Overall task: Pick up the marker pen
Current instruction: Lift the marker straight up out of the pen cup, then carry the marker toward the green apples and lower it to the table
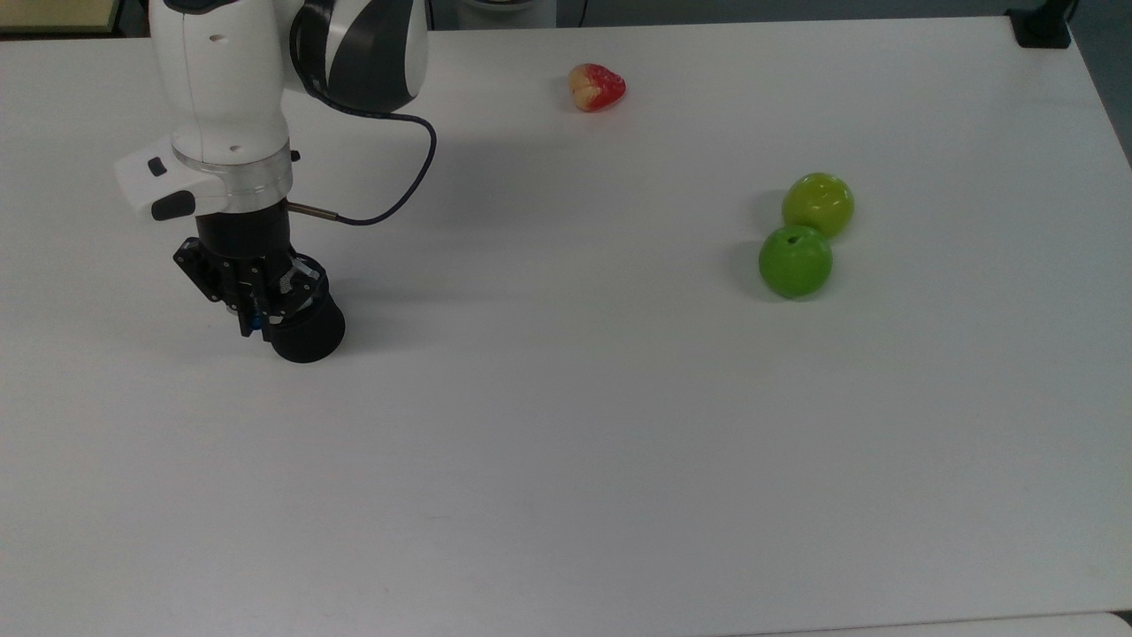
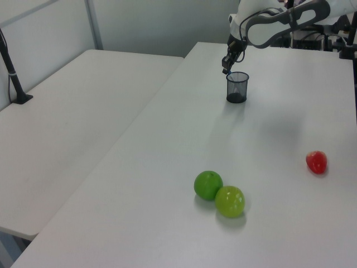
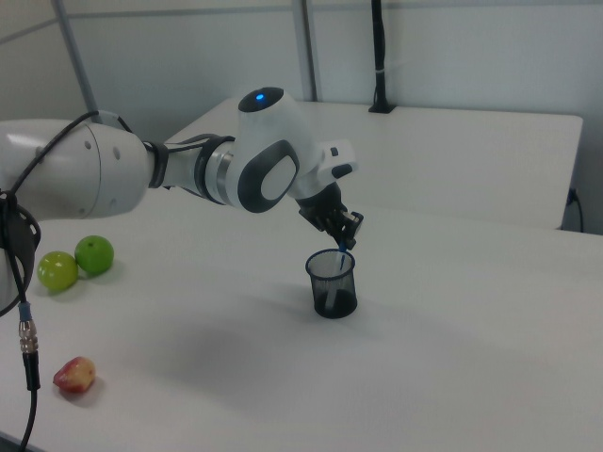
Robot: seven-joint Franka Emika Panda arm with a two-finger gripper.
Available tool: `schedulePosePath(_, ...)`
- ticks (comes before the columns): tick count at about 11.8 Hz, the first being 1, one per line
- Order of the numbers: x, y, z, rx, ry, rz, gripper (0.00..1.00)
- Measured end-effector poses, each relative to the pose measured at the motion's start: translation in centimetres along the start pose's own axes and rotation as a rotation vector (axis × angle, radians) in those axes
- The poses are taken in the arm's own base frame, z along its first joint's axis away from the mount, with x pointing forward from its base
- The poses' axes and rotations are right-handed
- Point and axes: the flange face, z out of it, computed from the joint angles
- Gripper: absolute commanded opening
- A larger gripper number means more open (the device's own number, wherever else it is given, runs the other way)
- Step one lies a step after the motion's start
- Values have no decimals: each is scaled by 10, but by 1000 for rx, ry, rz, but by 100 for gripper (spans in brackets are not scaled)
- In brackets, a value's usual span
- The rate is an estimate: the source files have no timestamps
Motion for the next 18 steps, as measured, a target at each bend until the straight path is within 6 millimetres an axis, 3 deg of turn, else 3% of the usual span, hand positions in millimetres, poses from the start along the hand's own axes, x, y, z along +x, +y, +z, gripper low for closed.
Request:
schedulePosePath(2,1,0,-3,0,5,1,0)
schedulePosePath(4,8,2,-18,-1,31,4,0)
schedulePosePath(12,32,5,-137,12,202,20,1)
schedulePosePath(15,34,-7,-147,24,215,5,2)
schedulePosePath(18,27,-44,-150,53,135,-43,2)
